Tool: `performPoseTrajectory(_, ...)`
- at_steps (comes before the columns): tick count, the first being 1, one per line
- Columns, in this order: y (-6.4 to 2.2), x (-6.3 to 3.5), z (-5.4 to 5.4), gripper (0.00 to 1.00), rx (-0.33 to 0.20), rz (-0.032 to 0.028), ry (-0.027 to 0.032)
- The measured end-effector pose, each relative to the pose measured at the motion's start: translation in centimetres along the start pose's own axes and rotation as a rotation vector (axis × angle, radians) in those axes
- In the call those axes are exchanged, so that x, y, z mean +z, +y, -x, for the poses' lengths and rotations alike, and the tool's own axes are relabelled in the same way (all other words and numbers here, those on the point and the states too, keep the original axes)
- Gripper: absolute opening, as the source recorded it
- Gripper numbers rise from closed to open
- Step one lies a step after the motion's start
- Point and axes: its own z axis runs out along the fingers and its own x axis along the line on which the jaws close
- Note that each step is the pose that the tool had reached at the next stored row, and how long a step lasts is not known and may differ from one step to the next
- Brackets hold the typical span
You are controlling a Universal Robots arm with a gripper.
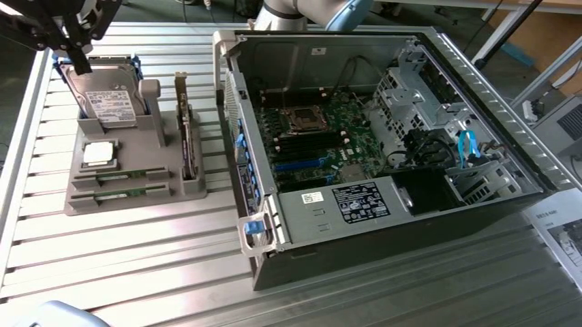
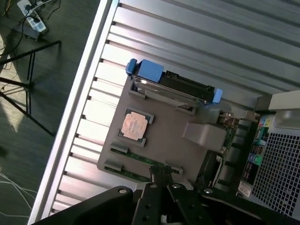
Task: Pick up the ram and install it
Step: 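Pick up the ram and move it above insertion slot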
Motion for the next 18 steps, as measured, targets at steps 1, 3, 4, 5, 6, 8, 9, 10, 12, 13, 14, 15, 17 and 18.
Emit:
performPoseTrajectory(1,0.0,0.0,0.0,0.1,-0.018,0.0004,0.0008)
performPoseTrajectory(3,0.0,0.0,0.0,0.1,-0.052,0.0013,0.0024)
performPoseTrajectory(4,0.0,0.0,0.0,0.1,-0.071,0.0017,0.0032)
performPoseTrajectory(5,0.0,0.0,0.0,0.1,-0.088,0.0021,0.004)
performPoseTrajectory(6,0.0,0.0,0.0,0.1,-0.104,0.0025,0.0047)
performPoseTrajectory(8,0.0,0.0,0.0,0.1,-0.138,0.0034,0.0061)
performPoseTrajectory(9,0.0,0.0,0.0,0.1,-0.156,0.0038,0.0069)
performPoseTrajectory(10,0.0,0.0,0.0,0.1,-0.172,0.0042,0.0077)
performPoseTrajectory(12,0.0,0.0,0.0,0.1,-0.227,0.0055,0.0101)
performPoseTrajectory(13,0.0,0.0,0.0,0.1,-0.242,0.0059,0.0109)
performPoseTrajectory(14,0.0,0.0,0.0,0.1,-0.257,0.0063,0.0115)
performPoseTrajectory(15,0.0,0.0,0.0,0.1,-0.271,0.0066,0.0121)
performPoseTrajectory(17,0.0,0.0,0.0,0.1,-0.299,0.0073,0.0133)
performPoseTrajectory(18,0.0,0.0,0.0,0.1,-0.316,0.0077,0.0141)
